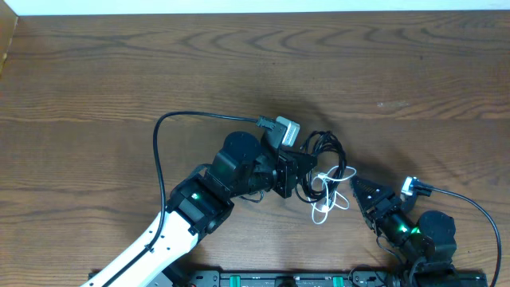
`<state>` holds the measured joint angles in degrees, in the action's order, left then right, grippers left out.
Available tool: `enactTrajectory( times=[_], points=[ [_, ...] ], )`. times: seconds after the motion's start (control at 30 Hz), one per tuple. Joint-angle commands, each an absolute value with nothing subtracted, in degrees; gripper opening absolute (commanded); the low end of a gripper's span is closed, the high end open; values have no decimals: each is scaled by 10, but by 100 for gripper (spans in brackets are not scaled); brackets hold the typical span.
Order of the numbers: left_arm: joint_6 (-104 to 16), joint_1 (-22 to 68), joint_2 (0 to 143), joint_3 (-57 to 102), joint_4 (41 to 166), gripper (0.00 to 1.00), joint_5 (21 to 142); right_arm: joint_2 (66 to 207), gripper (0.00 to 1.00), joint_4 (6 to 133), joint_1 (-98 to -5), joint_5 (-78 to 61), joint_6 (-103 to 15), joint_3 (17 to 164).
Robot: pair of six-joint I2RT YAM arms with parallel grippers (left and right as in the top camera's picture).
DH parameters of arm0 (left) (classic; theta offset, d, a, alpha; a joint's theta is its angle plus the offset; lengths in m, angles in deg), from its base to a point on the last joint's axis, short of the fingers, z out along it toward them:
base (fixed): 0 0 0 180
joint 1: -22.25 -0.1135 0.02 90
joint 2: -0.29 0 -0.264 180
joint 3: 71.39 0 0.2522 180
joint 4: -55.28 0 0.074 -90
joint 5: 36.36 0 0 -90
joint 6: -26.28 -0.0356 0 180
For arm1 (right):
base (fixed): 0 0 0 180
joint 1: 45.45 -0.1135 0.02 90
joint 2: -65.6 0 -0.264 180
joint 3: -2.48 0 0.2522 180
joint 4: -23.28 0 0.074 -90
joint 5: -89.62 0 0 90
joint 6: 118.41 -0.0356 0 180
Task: Untangle cables
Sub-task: 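Pull the white cable rightward out of the black bundle with the right gripper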
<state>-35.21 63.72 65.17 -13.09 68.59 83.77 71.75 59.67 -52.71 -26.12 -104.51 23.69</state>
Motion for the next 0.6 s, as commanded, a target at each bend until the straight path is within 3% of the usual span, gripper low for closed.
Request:
enactTrajectory(
  times=[0.0,0.17,0.27,0.3,0.37,0.43,0.57],
  points=[
    [-352,639,650,-123,676,8,895,717,55,597,-530,-251,-1067,237],
    [-356,639,650,-123,676,8,923,717,50,598,-530,-230,-1066,237],
    [-356,639,650,-123,676,8,927,717,38,598,-530,-230,-1066,237],
    [-356,639,650,-123,676,8,927,717,32,598,-530,-228,-1066,237],
    [-356,639,650,-123,676,8,927,717,10,604,-530,-202,-1066,237],
    [-373,639,650,-123,676,8,927,717,1,613,-530,-150,-1058,237],
    [-382,638,650,-123,678,8,917,717,1,627,-529,44,-994,237]
  ],
)
